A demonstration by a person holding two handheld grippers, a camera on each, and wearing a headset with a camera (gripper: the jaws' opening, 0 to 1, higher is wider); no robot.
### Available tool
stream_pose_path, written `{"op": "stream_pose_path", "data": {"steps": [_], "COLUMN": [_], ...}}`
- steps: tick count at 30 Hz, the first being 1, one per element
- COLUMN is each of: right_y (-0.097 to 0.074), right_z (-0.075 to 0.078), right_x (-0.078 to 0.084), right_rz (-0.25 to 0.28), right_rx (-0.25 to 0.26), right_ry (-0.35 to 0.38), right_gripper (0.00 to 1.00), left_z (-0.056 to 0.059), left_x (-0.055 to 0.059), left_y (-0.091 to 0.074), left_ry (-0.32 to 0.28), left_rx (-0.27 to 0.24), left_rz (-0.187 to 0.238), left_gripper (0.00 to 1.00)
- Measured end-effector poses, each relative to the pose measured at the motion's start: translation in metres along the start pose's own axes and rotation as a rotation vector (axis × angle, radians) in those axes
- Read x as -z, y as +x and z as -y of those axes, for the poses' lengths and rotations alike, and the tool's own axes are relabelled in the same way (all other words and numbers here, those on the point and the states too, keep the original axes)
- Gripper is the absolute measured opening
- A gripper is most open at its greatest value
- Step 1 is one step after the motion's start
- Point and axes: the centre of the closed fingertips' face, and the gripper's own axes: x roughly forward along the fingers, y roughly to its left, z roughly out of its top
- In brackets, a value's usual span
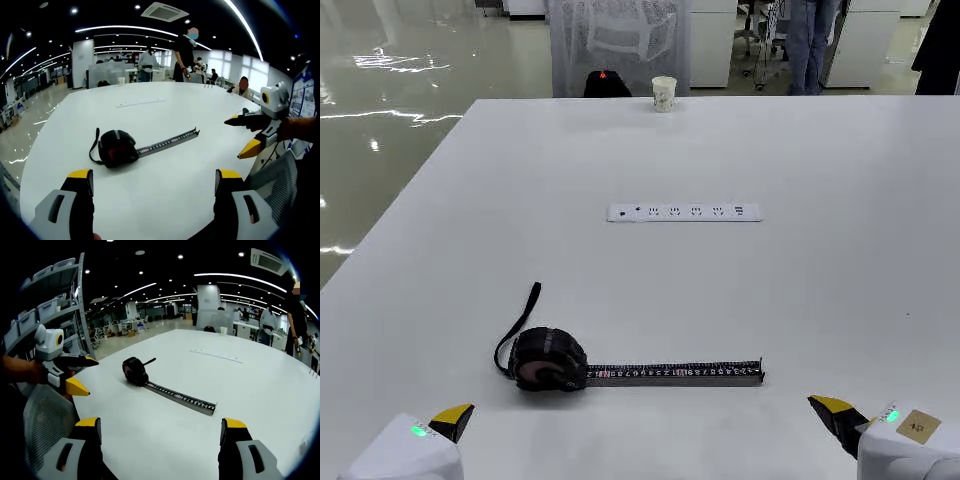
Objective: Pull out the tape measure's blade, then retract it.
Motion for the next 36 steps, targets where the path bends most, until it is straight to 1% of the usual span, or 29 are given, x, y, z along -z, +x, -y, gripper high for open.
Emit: {"op": "stream_pose_path", "data": {"steps": [8,18,25,29,32,36], "right_y": [0.0,0.001,0.003,0.005,0.007,0.008], "right_z": [0.003,0.006,0.008,0.009,0.009,0.011], "right_x": [0.0,0.001,0.004,0.009,0.01,0.013], "right_rz": [-0.001,-0.014,-0.032,-0.06,-0.071,-0.09], "right_rx": [-0.012,-0.043,-0.081,-0.107,-0.129,-0.148], "right_ry": [0.0,-0.012,-0.031,-0.059,-0.063,-0.088], "right_gripper": [0.99,0.99,0.99,0.97,0.96,0.95], "left_z": [0.0,-0.001,-0.003,-0.004,-0.004,-0.005], "left_x": [0.0,0.0,-0.001,-0.001,-0.001,-0.002], "left_y": [0.001,0.006,0.008,0.011,0.012,0.015], "left_ry": [-0.002,-0.004,-0.011,-0.016,-0.02,-0.026], "left_rx": [-0.002,-0.006,-0.014,-0.018,-0.02,-0.026], "left_rz": [-0.004,-0.007,-0.006,-0.006,-0.005,-0.002], "left_gripper": [0.99,0.99,0.99,0.99,0.99,0.99]}}
